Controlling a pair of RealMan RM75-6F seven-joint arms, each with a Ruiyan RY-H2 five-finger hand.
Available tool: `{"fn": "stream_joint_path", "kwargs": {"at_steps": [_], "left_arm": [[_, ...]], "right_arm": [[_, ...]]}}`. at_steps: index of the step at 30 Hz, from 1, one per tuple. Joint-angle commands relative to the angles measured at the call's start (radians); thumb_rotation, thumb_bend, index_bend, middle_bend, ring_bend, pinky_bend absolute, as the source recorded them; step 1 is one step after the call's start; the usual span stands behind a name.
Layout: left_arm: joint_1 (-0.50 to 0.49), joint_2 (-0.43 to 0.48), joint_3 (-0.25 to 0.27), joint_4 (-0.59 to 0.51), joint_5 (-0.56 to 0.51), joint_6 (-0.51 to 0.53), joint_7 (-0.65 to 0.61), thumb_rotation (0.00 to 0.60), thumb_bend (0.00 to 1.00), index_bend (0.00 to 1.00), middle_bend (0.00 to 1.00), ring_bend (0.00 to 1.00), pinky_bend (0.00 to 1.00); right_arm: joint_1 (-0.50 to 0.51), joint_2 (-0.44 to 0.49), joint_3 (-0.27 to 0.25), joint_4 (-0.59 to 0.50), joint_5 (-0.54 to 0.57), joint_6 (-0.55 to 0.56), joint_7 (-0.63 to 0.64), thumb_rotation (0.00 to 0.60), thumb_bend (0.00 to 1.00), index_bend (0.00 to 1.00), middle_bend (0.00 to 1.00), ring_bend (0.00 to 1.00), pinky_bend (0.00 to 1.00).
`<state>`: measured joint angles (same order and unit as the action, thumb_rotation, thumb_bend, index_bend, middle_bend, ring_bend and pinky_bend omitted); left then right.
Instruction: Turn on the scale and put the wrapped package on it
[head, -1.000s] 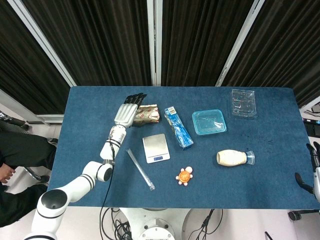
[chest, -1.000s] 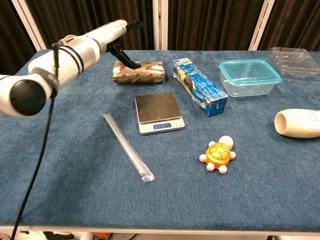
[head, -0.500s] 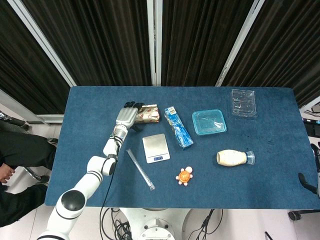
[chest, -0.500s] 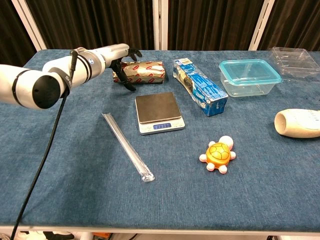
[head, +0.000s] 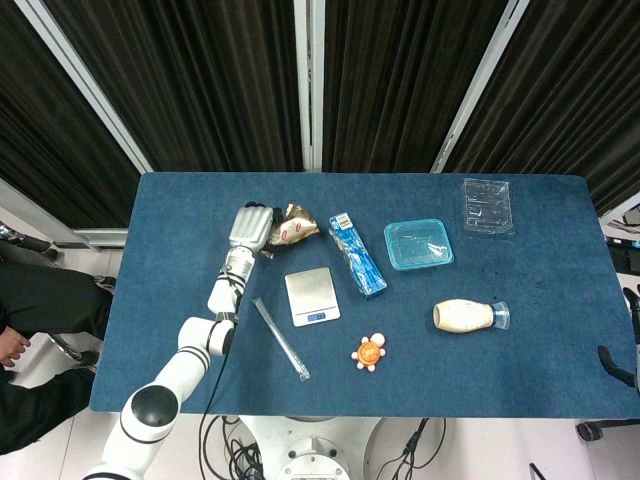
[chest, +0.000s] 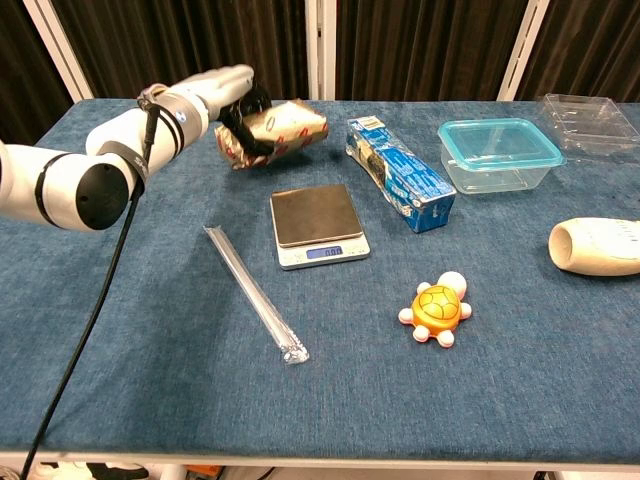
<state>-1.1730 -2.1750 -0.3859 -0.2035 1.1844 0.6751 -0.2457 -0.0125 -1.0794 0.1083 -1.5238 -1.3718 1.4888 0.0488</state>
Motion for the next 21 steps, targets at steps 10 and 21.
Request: {"fn": "stream_joint_path", "kwargs": {"at_steps": [10,21], "left_arm": [[0.243,0.272,0.12,-0.718,0.083,0.327,0.084,0.6,0.28,0.6,0.69,0.33,0.23],[0.343,0.402,0.175,-1.147,-0.024,0.338,0.413,0.6,0.28,0.59,0.69,0.33,0.23]], "right_arm": [[0.007,-0.013,0.002,0.006,-0.004,-0.005,0.001,0.6,0.22,0.0,0.0,0.0,0.0],[-0.001,-0.017,-0.008,0.019,-0.009,0.0,0.011,0.6,0.22,0.0,0.0,0.0,0.0]]}}
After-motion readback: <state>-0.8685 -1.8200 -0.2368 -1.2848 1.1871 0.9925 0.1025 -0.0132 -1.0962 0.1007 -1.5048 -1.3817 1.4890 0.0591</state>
